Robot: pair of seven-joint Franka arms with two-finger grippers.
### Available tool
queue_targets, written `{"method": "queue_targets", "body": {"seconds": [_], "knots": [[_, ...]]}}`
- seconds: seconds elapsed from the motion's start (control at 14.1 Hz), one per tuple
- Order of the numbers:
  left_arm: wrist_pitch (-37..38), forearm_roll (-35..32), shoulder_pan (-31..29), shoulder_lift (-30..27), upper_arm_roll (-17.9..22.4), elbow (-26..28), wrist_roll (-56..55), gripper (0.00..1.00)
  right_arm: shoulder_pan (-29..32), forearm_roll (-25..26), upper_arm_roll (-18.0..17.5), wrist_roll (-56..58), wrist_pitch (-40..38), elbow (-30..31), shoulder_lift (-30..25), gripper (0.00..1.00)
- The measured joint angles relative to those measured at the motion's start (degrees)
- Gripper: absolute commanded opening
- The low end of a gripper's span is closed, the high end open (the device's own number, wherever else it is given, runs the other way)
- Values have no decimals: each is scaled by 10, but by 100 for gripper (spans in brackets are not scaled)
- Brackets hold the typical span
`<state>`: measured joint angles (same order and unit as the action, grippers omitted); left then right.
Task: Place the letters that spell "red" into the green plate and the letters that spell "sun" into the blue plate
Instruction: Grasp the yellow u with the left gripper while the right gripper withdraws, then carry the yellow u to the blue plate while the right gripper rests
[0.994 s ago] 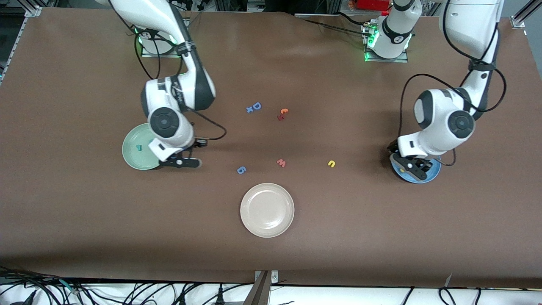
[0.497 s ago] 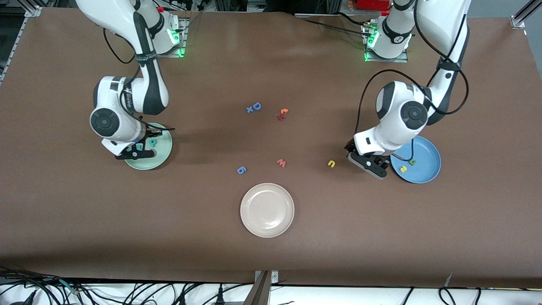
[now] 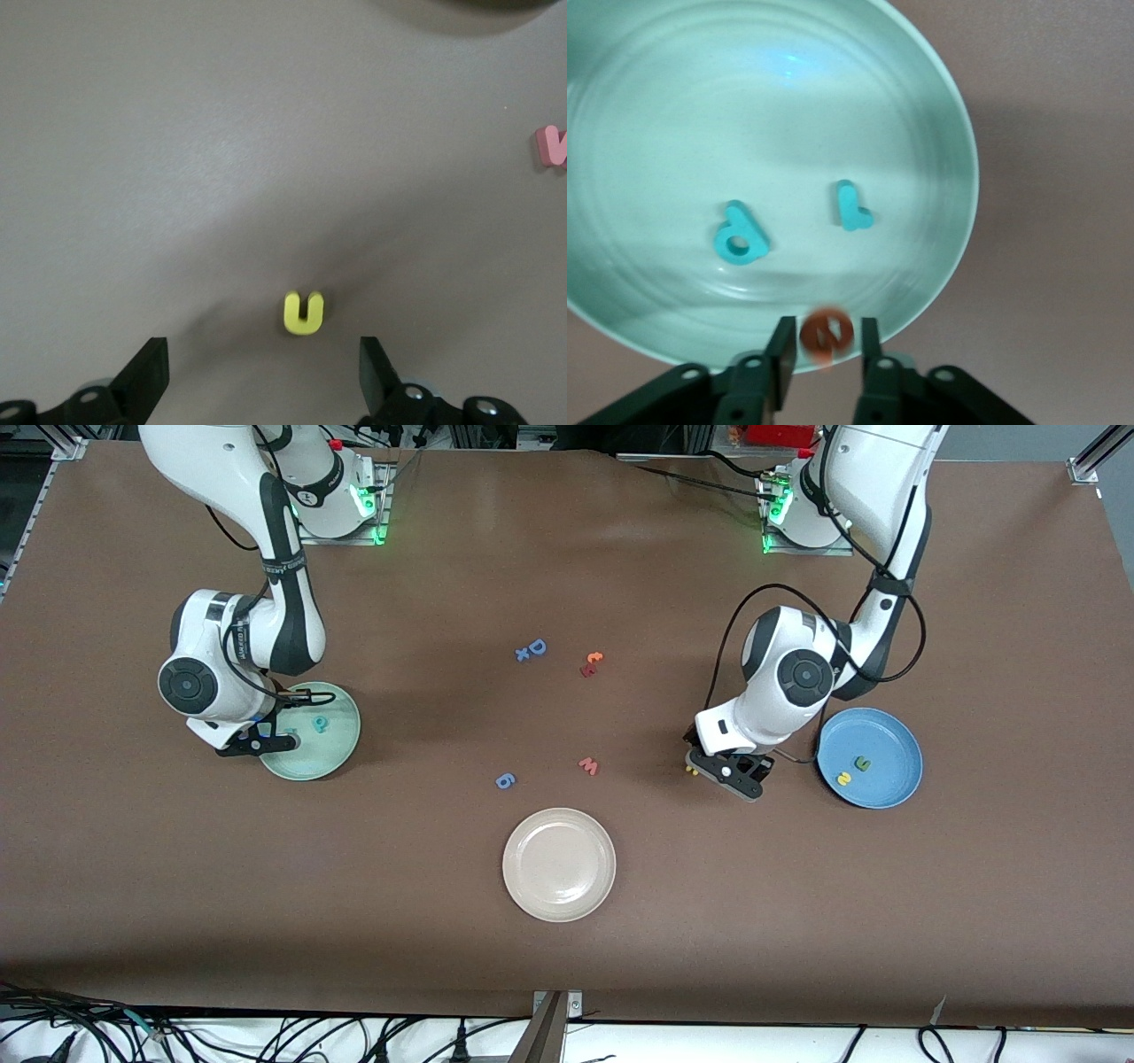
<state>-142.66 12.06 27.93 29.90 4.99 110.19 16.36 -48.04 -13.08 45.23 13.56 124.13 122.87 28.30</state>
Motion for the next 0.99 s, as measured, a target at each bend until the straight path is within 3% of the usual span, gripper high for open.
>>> {"method": "queue_targets", "body": {"seconds": [0.07, 0.35, 0.57, 0.99], "knots": [[-2, 0, 3, 7, 0, -3, 0, 84, 0, 0, -1, 0, 3, 0, 2, 97], [-24, 0, 13, 37, 0, -15, 0, 82, -2, 0, -2, 0, 3, -9, 2, 99], [-55, 0, 23, 63, 0, -16, -1, 79, -3, 0, -1, 0, -25, -51, -4, 99], [-61, 0, 27, 72, 2, -20, -1, 75, -2, 0, 55, 1, -261, -230, -15, 99]]}}
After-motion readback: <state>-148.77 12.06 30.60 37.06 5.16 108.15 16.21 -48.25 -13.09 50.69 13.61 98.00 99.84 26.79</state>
